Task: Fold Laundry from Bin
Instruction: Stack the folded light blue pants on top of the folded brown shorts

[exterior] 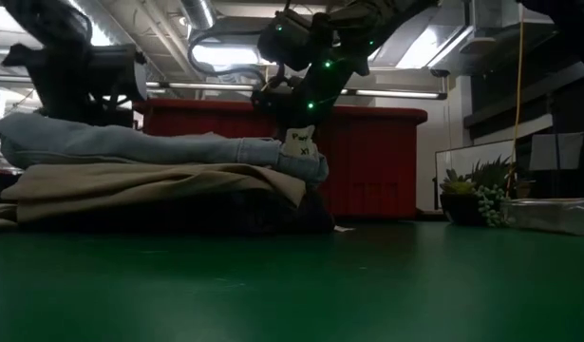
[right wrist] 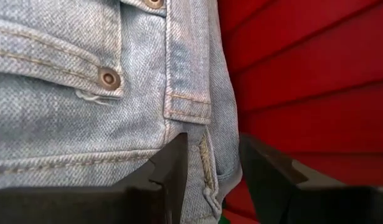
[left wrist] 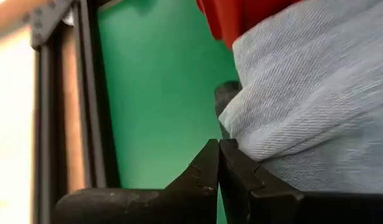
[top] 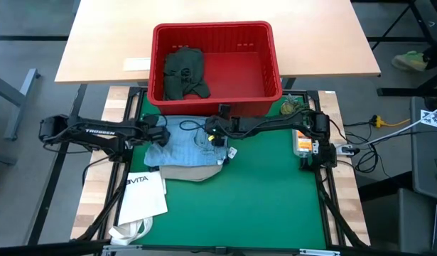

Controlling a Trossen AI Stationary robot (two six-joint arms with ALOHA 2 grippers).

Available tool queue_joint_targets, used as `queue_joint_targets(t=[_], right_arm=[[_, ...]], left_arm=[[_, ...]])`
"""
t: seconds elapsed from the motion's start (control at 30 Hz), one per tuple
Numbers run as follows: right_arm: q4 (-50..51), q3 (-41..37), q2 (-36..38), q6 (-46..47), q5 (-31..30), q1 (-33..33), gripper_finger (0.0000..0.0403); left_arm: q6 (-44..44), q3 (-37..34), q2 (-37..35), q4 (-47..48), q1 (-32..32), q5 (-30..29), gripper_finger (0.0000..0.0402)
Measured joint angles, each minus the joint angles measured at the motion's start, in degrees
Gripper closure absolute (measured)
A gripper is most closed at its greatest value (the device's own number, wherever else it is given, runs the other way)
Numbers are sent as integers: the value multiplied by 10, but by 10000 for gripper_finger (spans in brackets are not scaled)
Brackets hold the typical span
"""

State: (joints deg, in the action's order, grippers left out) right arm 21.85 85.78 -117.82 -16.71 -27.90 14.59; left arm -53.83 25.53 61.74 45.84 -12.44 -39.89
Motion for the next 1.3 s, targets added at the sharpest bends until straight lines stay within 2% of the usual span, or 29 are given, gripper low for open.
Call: queue_joint_targets(t=[0.13, 0.3, 0.77, 0.97, 1.17, 1.23, 1.3], right_arm=[[1, 0, 1, -1, 1, 0, 256], [7, -2, 9, -7, 5, 0, 256], [16, -5, 109, -63, 5, -42, 256], [14, -4, 133, -72, 5, -69, 256], [17, -4, 134, -96, 5, -94, 256], [27, -3, 134, -97, 5, -101, 256], [38, -3, 134, -97, 5, -110, 256]], left_arm=[[-5, -17, 0, -13, -5, 17, 400], [2, 6, -3, 17, -5, 46, 400], [55, 222, -3, 240, -1, 62, 400], [106, 276, -3, 256, -1, 60, 400], [134, 283, -4, 256, -1, 60, 400], [123, 283, -4, 255, -1, 77, 400], [110, 283, -4, 253, -1, 122, 400]])
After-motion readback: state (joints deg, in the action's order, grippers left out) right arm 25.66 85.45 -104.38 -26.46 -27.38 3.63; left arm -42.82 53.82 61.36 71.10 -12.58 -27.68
